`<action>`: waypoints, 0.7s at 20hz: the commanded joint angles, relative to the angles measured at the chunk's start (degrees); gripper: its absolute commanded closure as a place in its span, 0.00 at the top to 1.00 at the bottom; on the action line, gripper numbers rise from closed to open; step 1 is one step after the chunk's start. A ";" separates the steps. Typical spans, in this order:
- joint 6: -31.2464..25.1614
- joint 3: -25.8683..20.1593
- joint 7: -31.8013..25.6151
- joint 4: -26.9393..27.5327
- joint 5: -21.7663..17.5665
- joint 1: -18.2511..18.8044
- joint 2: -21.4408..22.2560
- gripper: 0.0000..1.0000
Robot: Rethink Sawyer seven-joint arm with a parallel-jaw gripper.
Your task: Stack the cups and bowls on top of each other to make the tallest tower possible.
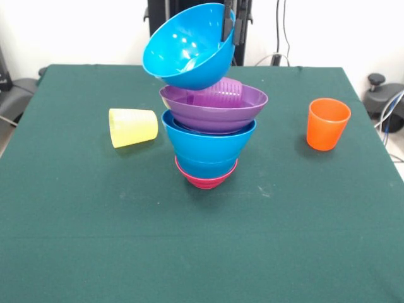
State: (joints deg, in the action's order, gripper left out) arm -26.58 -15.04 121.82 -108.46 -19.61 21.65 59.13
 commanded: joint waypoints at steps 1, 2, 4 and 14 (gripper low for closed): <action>2.87 -0.19 1.95 1.13 -2.47 -0.95 -2.63 0.00; 2.99 -0.16 1.95 1.18 -2.53 -0.94 -2.71 0.00; 3.12 -0.18 2.02 0.97 -2.44 -0.89 -2.75 0.00; 3.40 -0.14 1.96 0.30 -2.44 -0.80 -3.11 0.00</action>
State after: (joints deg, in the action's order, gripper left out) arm -25.85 -14.93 121.82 -108.46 -19.72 21.64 58.99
